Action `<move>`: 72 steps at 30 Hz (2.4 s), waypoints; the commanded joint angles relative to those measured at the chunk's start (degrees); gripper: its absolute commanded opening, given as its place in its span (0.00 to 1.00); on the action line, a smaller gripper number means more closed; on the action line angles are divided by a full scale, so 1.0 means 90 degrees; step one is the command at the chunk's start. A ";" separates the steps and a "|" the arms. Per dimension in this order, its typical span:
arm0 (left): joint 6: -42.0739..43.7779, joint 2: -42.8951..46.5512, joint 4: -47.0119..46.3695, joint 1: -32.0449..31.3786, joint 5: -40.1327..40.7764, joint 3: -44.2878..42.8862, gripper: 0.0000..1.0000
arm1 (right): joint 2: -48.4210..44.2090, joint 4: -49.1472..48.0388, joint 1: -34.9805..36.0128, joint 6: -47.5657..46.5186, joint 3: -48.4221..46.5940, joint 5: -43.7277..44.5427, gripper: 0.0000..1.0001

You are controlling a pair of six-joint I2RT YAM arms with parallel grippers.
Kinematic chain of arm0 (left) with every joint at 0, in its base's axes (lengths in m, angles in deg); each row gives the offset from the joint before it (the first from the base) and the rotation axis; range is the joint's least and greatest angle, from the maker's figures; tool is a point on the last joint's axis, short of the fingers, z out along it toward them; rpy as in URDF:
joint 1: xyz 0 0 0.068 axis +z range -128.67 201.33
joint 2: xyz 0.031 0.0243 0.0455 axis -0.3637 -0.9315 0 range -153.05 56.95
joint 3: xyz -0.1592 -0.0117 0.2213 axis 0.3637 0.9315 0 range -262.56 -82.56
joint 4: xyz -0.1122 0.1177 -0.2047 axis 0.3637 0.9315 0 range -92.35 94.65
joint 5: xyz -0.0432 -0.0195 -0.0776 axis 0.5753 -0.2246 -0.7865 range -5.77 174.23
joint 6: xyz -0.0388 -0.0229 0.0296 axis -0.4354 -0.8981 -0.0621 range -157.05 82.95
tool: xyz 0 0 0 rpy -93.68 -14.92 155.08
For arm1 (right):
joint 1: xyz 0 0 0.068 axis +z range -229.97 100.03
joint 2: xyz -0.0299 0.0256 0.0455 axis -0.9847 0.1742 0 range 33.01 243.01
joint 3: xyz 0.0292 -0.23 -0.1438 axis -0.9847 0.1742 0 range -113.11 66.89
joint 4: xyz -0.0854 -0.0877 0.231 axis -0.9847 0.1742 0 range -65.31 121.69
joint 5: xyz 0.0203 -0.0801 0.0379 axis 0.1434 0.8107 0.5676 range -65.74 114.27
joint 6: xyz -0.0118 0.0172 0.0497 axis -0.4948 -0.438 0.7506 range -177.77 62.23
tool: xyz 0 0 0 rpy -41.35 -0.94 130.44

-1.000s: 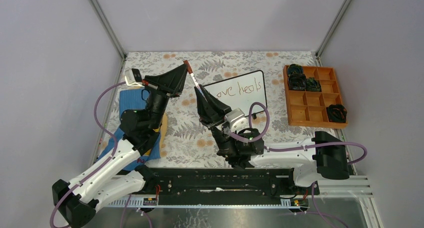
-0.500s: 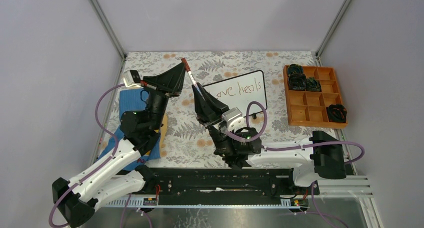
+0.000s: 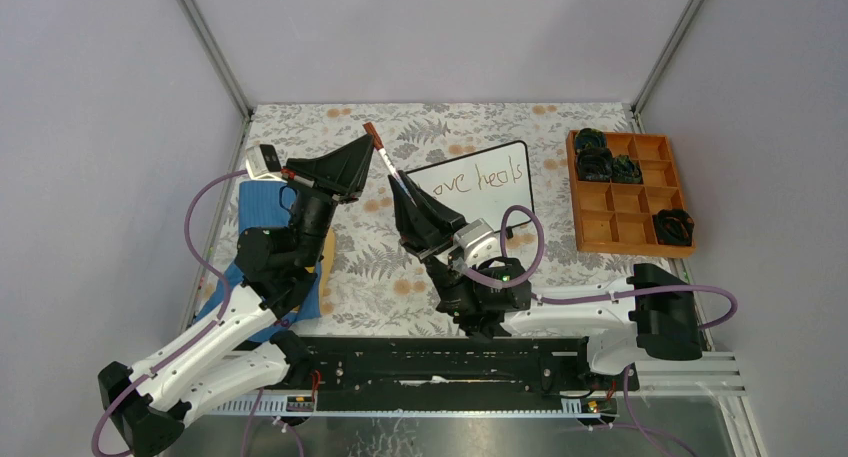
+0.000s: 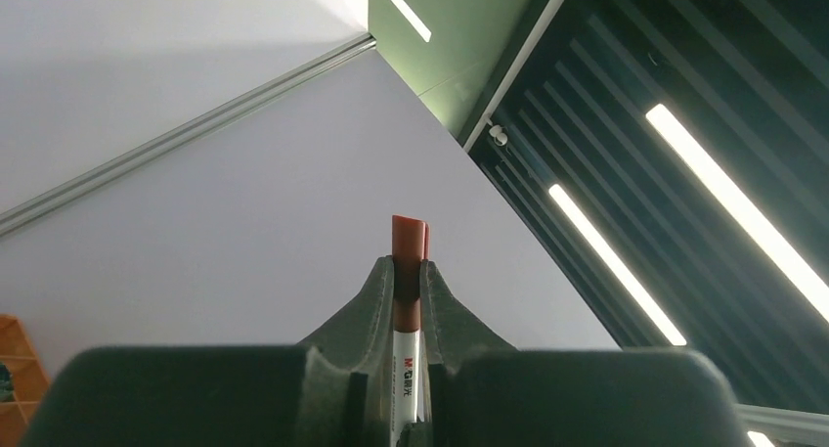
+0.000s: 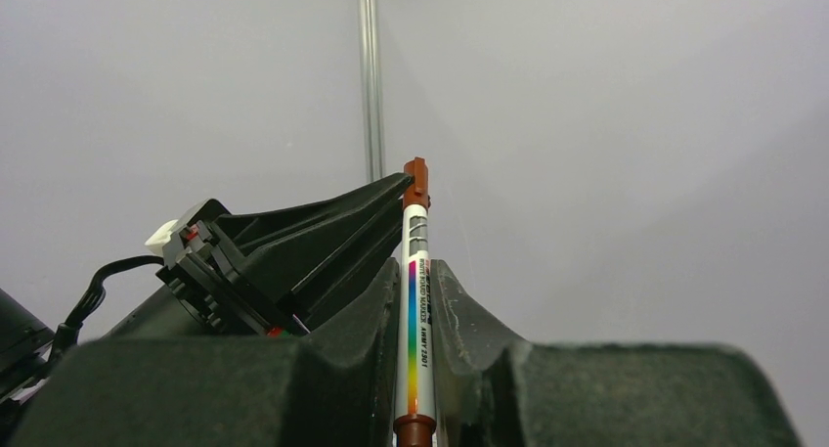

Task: Write a sentence on the whiteboard
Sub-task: Close the pen cap at the center of the board.

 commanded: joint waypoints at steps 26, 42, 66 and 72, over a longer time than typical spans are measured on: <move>0.0661 0.0053 0.0751 -0.0358 -0.1482 -0.0054 0.60 | -0.0427 -0.0525 -0.0191 0.0150 -0.0037 -0.0184 0.00; 0.2030 0.0376 0.1428 -0.0219 -0.1025 -0.0981 0.94 | -0.1643 0.0774 -0.0191 0.1563 0.0906 -0.1062 0.00; 0.2109 0.0111 0.1212 -0.0179 -0.1534 -0.1272 0.74 | -0.2441 0.1764 -0.0194 0.2647 0.1231 -0.1550 0.00; 0.2172 0.0210 0.1277 -0.0175 -0.1424 -0.1211 0.65 | -0.2441 0.1685 -0.0194 0.2638 0.1271 -0.1445 0.00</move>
